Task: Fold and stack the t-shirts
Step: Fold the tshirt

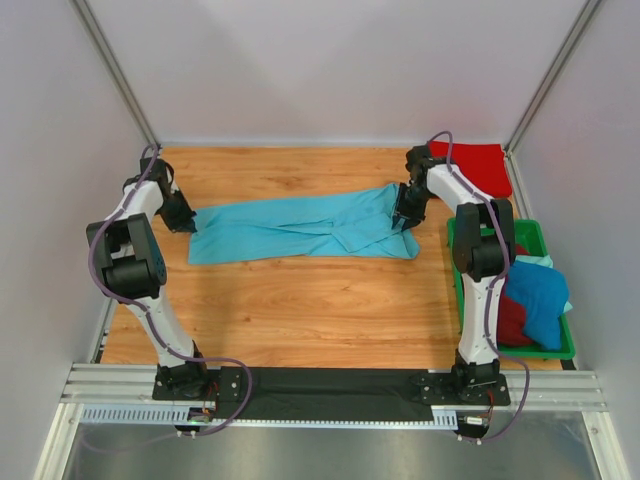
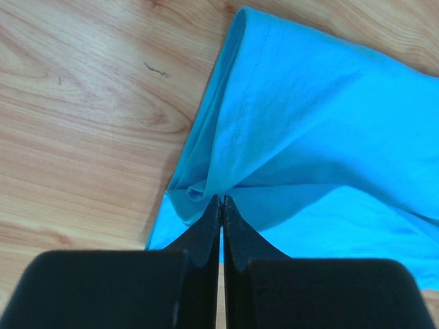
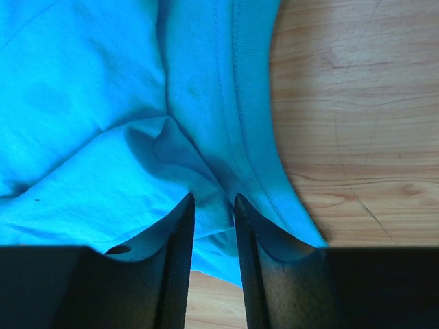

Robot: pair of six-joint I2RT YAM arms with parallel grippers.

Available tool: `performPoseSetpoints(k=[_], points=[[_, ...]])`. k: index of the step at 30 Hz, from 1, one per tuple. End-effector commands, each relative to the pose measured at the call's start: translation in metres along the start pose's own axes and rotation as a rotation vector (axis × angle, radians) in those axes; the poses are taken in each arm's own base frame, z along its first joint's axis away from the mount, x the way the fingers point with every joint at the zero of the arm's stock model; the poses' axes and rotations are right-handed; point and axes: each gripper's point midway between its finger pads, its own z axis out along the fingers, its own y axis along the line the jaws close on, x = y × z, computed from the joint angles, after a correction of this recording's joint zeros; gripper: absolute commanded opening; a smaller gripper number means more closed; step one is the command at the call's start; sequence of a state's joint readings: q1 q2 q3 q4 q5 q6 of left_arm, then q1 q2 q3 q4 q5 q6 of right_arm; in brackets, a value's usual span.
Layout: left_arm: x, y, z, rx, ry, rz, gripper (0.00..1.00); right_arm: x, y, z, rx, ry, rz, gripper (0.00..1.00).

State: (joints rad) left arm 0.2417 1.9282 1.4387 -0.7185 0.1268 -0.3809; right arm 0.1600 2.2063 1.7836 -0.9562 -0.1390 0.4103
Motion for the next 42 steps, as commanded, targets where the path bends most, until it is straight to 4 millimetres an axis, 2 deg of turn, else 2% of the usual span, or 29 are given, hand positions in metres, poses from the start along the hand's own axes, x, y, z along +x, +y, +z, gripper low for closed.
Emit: performPoseSetpoints(k=[1,3,6,9,10,12,13,16,17,18,19,20,21,22,23,24,25,26,27,28,29,30,31,32,33,34,36,42], points=[[-0.014,-0.008,-0.020,0.016,-0.053,0.005,0.00,-0.006,0.003,0.002,-0.024,-0.016,-0.006,0.31],[-0.016,-0.008,-0.022,0.014,-0.057,0.010,0.00,-0.006,0.003,0.002,-0.024,-0.018,-0.004,0.30],[-0.016,-0.008,-0.024,0.013,-0.057,0.013,0.00,-0.006,0.002,0.002,-0.020,-0.019,-0.001,0.22],[-0.015,-0.007,-0.027,0.006,-0.055,0.012,0.00,-0.010,0.006,-0.005,-0.027,-0.033,0.001,0.06],[-0.015,-0.007,-0.031,0.004,-0.060,0.010,0.00,-0.012,0.009,-0.011,-0.033,-0.041,0.007,0.00],[-0.013,-0.005,-0.034,-0.009,-0.058,0.007,0.00,-0.014,0.013,-0.029,-0.036,-0.053,0.012,0.00],[-0.013,-0.004,-0.037,-0.014,-0.063,0.004,0.00,-0.015,0.015,-0.044,-0.042,-0.072,0.017,0.00],[-0.006,-0.003,-0.044,-0.023,-0.052,-0.010,0.00,0.003,0.020,-0.076,-0.046,-0.052,0.051,0.00],[-0.003,-0.002,-0.049,-0.028,-0.055,-0.016,0.00,0.011,0.023,-0.096,-0.056,-0.060,0.071,0.00],[0.000,-0.001,-0.051,-0.035,-0.056,-0.018,0.00,0.020,0.027,-0.107,-0.068,-0.061,0.072,0.00],[0.006,0.003,-0.055,-0.047,-0.059,-0.021,0.00,0.039,0.021,-0.105,-0.052,-0.020,0.090,0.00],[0.011,0.008,-0.057,-0.074,-0.056,-0.025,0.00,0.050,0.024,-0.124,-0.084,-0.029,0.113,0.00],[0.016,0.010,-0.058,-0.085,-0.054,-0.038,0.00,0.065,0.025,-0.126,-0.092,-0.006,0.120,0.00],[0.026,0.014,-0.060,-0.097,-0.045,-0.046,0.00,0.085,0.017,-0.120,-0.074,0.039,0.136,0.00],[0.034,0.018,-0.060,-0.114,-0.034,-0.058,0.00,0.096,0.014,-0.122,-0.066,0.042,0.140,0.00],[0.041,0.021,-0.060,-0.123,-0.021,-0.084,0.00,0.105,0.015,-0.136,-0.081,0.012,0.138,0.00],[0.053,0.030,-0.062,-0.165,-0.014,-0.096,0.00,0.111,0.013,-0.141,-0.079,-0.001,0.135,0.00],[0.059,0.040,-0.063,-0.208,-0.009,-0.110,0.00,0.128,0.002,-0.135,-0.044,0.025,0.145,0.00],[0.066,0.044,-0.063,-0.232,-0.003,-0.135,0.00,0.135,0.002,-0.147,-0.070,-0.003,0.143,0.00],[0.076,0.054,-0.066,-0.279,-0.002,-0.150,0.00,0.144,-0.001,-0.146,-0.078,0.001,0.145,0.00],[0.084,0.061,-0.067,-0.310,0.012,-0.161,0.00,0.161,-0.009,-0.138,-0.060,0.039,0.155,0.01],[0.096,0.068,-0.067,-0.341,0.028,-0.176,0.00,0.172,-0.011,-0.142,-0.077,0.031,0.155,0.00],[0.098,0.074,-0.071,-0.370,0.007,-0.201,0.00,0.178,-0.012,-0.139,-0.087,0.032,0.154,0.00],[0.102,0.078,-0.071,-0.389,0.005,-0.216,0.00,0.197,-0.022,-0.128,-0.068,0.073,0.166,0.00],[0.110,0.083,-0.071,-0.411,0.015,-0.228,0.00,0.205,-0.025,-0.124,-0.068,0.080,0.172,0.00],[0.113,0.085,-0.071,-0.417,0.010,-0.240,0.00,0.206,-0.026,-0.123,-0.087,0.059,0.173,0.00],[0.119,0.087,-0.068,-0.425,0.025,-0.245,0.00,0.219,-0.037,-0.109,-0.064,0.080,0.174,0.00],[0.128,0.090,-0.061,-0.448,0.063,-0.260,0.00,0.226,-0.053,-0.083,-0.022,0.096,0.115,0.03]])
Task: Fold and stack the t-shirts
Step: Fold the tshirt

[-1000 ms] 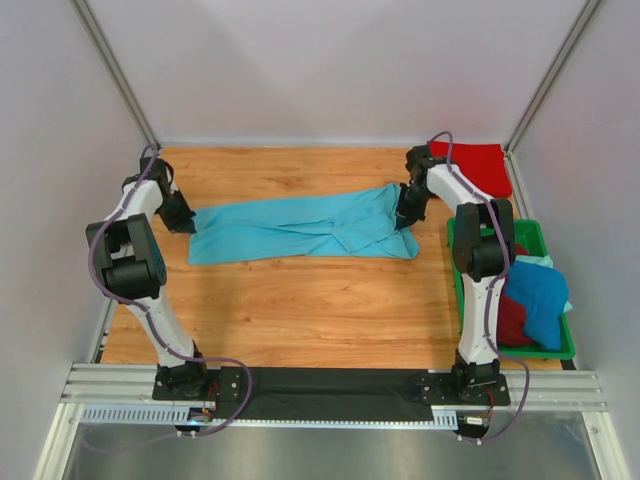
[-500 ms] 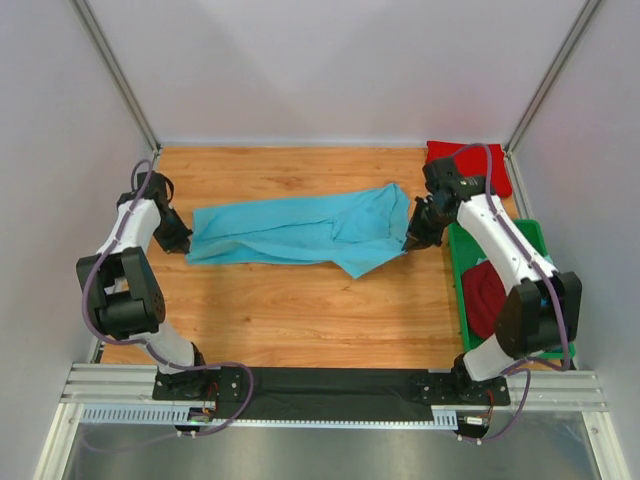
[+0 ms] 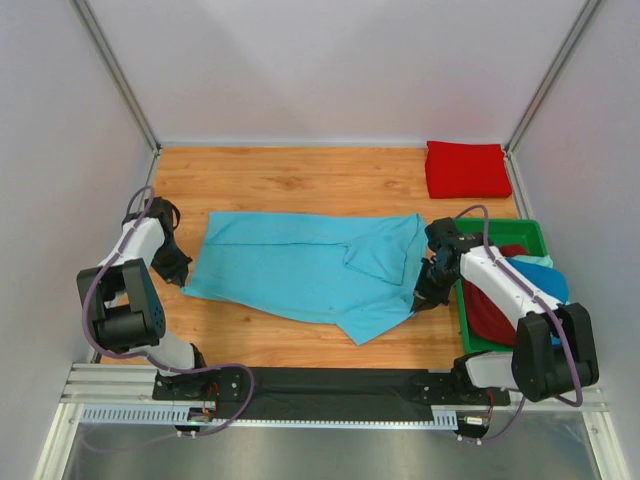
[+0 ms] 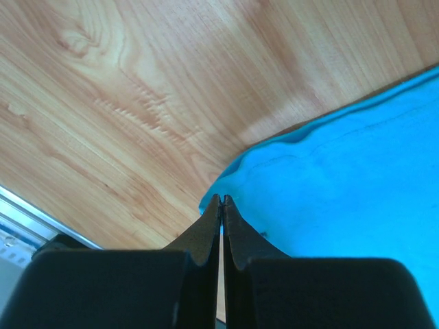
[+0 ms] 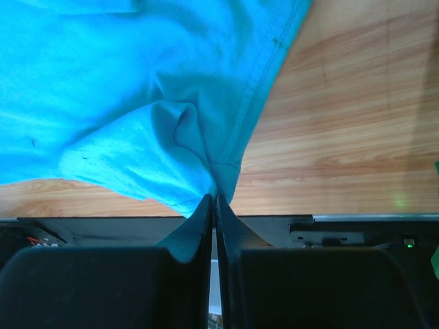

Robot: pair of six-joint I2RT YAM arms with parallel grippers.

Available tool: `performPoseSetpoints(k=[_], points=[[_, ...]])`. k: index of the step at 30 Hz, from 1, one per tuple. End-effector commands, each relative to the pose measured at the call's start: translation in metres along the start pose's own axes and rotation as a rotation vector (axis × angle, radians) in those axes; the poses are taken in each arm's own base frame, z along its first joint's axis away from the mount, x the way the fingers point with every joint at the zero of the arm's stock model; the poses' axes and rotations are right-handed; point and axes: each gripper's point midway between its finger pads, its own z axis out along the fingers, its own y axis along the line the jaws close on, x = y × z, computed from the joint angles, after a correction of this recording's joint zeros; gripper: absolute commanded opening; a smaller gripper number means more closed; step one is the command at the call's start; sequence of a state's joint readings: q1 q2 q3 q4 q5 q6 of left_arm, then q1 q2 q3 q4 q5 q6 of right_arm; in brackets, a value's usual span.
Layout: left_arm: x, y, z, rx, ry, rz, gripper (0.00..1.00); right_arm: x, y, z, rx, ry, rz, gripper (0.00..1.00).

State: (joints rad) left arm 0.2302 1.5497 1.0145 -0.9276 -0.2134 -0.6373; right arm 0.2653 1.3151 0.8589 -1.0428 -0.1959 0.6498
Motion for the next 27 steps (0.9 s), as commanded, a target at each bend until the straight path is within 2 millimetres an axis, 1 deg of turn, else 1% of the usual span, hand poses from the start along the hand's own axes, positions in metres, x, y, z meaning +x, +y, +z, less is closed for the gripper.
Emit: performPoseSetpoints(k=[1,2,3,4,7,8,10,11,15,17,18,19,23,26,27], points=[[-0.001,0.004,0.001,-0.035,-0.011,-0.037,0.00,-0.011,0.003,0.012,-0.020,-0.041,-0.043,0.04],[-0.001,0.004,0.002,-0.035,-0.009,-0.039,0.00,-0.008,0.000,0.016,-0.009,-0.025,-0.040,0.05],[-0.002,0.004,0.002,-0.033,-0.011,-0.035,0.00,-0.006,-0.002,0.018,-0.005,-0.020,-0.040,0.09],[-0.001,0.005,0.004,-0.042,-0.006,-0.034,0.00,-0.003,-0.006,0.022,0.007,-0.007,-0.034,0.10],[0.001,0.006,0.006,-0.053,0.002,-0.038,0.00,0.003,-0.009,0.027,0.006,0.009,-0.019,0.14],[0.001,0.007,0.008,-0.056,0.006,-0.041,0.00,0.009,-0.011,0.030,0.001,0.029,-0.012,0.15],[0.002,0.007,0.010,-0.056,0.008,-0.044,0.00,0.012,-0.010,0.034,-0.016,0.037,0.004,0.20],[0.002,0.007,0.010,-0.057,0.007,-0.042,0.00,0.016,-0.012,0.037,-0.014,0.047,0.008,0.25],[0.000,0.008,0.011,-0.059,0.006,-0.041,0.00,0.022,-0.015,0.041,-0.019,0.067,0.017,0.31],[-0.003,0.006,0.012,-0.054,0.001,-0.036,0.00,0.023,-0.013,0.043,-0.043,0.058,0.017,0.31],[-0.002,0.006,0.012,-0.055,0.006,-0.034,0.00,0.025,-0.015,0.046,-0.041,0.058,0.019,0.31],[-0.002,0.005,0.013,-0.050,0.007,-0.034,0.00,0.021,-0.012,0.047,-0.057,0.039,0.013,0.31],[-0.003,0.003,0.015,-0.046,0.018,-0.031,0.00,0.022,-0.012,0.055,-0.066,0.049,0.016,0.27],[-0.004,0.003,0.016,-0.052,0.013,-0.028,0.00,0.021,-0.014,0.058,-0.062,0.045,0.019,0.18],[-0.005,0.003,0.015,-0.054,0.012,-0.028,0.00,0.021,-0.014,0.059,-0.056,0.050,0.019,0.11]])
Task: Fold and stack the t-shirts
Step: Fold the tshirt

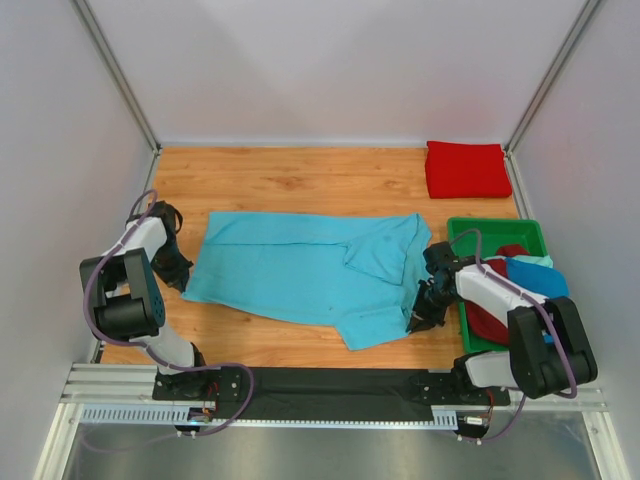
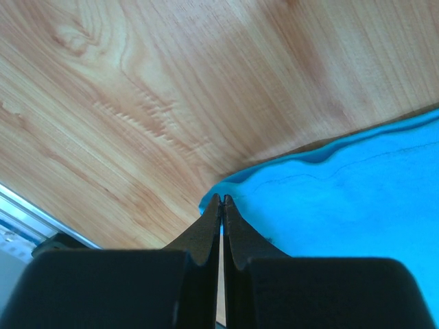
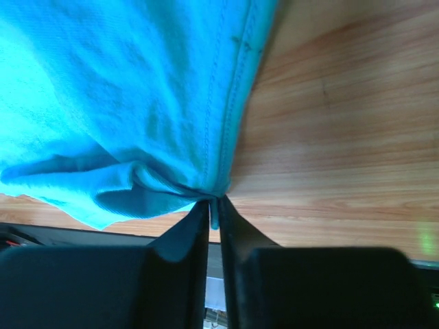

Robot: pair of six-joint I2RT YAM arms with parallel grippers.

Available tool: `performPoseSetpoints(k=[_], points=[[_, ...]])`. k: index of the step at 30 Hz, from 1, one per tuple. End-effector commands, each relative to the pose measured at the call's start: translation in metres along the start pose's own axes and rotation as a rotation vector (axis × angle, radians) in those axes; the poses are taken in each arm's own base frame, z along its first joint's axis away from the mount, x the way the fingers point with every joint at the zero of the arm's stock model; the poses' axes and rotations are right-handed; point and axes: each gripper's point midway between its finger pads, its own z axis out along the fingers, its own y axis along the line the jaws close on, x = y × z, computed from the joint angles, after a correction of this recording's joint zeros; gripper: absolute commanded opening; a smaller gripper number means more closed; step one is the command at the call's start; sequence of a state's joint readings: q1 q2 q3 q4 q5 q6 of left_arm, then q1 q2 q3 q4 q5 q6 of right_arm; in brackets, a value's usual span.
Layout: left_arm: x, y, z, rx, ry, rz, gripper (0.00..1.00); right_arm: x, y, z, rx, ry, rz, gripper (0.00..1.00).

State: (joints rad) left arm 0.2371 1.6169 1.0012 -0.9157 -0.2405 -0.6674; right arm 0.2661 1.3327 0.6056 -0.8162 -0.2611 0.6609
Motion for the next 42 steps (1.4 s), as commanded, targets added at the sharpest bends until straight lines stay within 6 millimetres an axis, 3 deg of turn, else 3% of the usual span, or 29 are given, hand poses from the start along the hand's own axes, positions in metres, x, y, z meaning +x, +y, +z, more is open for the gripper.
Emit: performPoseSetpoints(k=[1,3,6,11,22,26,29,35,42], points=[[-0.010,-0.002,-0.004,0.004,-0.030,-0.007,0.00,-0.005,0.006,0.002,-0.017,-0.013,0.003,0.08],[-0.011,-0.001,-0.005,0.000,-0.033,-0.009,0.00,-0.002,0.005,0.001,-0.012,-0.004,0.009,0.09],[-0.013,-0.002,-0.005,0.003,-0.037,-0.007,0.00,0.002,0.002,-0.002,0.001,0.010,0.023,0.23],[-0.013,-0.005,-0.004,0.010,-0.026,0.002,0.00,0.003,0.008,-0.017,-0.018,-0.004,0.023,0.24],[-0.016,-0.008,-0.004,0.017,-0.028,0.004,0.00,-0.002,0.012,-0.010,-0.015,0.007,0.041,0.10],[-0.018,-0.007,-0.005,0.014,-0.033,0.004,0.00,-0.001,0.010,-0.008,-0.011,0.011,0.050,0.00],[-0.018,-0.005,-0.004,0.000,-0.035,0.012,0.00,0.007,0.001,-0.009,0.020,0.023,0.057,0.00],[-0.013,0.008,-0.001,-0.062,-0.027,0.021,0.00,0.045,-0.025,-0.025,0.051,0.050,0.119,0.00],[-0.002,0.011,0.008,-0.078,0.008,0.013,0.00,0.068,-0.029,-0.033,0.001,0.064,0.177,0.00]])
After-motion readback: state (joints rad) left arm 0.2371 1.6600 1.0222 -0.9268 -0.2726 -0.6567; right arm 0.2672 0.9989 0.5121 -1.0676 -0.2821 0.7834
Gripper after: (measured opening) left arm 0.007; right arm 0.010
